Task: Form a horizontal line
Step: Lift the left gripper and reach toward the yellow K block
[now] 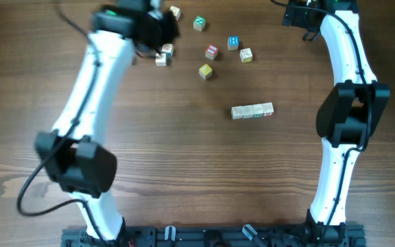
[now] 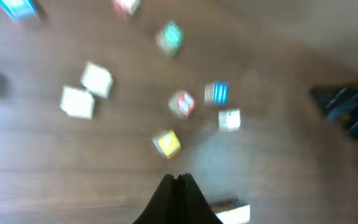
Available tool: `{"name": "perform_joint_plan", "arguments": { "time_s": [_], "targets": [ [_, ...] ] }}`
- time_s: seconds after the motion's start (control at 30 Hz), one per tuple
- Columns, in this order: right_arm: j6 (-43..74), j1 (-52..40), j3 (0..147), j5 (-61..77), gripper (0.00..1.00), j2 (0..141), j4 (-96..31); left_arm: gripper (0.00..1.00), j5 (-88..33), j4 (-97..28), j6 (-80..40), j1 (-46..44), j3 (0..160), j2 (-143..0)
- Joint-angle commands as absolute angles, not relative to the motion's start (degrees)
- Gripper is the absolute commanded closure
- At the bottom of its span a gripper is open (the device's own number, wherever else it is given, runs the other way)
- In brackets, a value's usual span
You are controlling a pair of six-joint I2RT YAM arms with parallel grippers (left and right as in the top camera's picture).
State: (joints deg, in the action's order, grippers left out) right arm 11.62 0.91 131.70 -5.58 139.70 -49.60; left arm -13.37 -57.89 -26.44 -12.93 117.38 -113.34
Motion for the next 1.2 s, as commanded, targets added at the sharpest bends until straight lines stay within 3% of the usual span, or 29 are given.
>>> {"name": "perform_joint_plan", "arguments": {
  "time_s": [0.0,0.17,0.2,0.3,0.37,0.43,0.63,0.73,0.97,1.03,1.17],
  "targets": [
    [10.85,0.62,131.87,-5.52,0.0,139.31,-49.52,0.96,-12.12,-57.23,-21.15,-6.9,121.71,-112.49],
    [10.87,0.62,131.87,-5.52,0.0,139.31,-49.52,0.81,-12.16,-57.67,-21.19,-5.69,120.68,-117.6],
    [10.85,0.62,131.87,-5.52,0.0,139.31,-49.52,0.57,-12.16,-58.65,-21.17,-7.35,119.94,-119.85],
    [10.85,0.62,131.87,-5.52,0.0,139.31,-49.52,0.52,-12.12,-59.37,-21.19,-11.07,119.87,-123.72],
    [10.87,0.62,131.87,-5.5,0.0,139.31,-49.52,0.34,-12.14,-59.44,-21.5,-13.96,119.87,-126.65],
    [10.85,0.6,131.87,-5.5,0.0,139.31,-49.52,0.28,-11.9,-58.94,-21.89,-17.19,119.87,-128.68],
    [10.87,0.62,131.87,-5.52,0.0,139.31,-49.52,0.27,-0.27,-56.29,-34.92,-26.11,115.96,-131.83],
    [10.87,0.62,131.87,-5.52,0.0,139.31,-49.52,0.32,6.63,-50.52,-40.82,-29.19,111.59,-132.18],
    [10.87,0.62,131.87,-5.52,0.0,139.31,-49.52,0.32,11.25,-45.89,-47.18,-29.3,110.45,-134.23],
    [10.87,0.62,131.87,-5.5,0.0,139.31,-49.56,0.4,11.25,-44.05,-47.16,-29.36,110.45,-134.98],
    [10.63,0.62,131.87,-5.52,0.0,139.31,-49.47,0.4,11.25,-42.41,-47.13,-29.36,110.45,-135.02]
  ]
}}
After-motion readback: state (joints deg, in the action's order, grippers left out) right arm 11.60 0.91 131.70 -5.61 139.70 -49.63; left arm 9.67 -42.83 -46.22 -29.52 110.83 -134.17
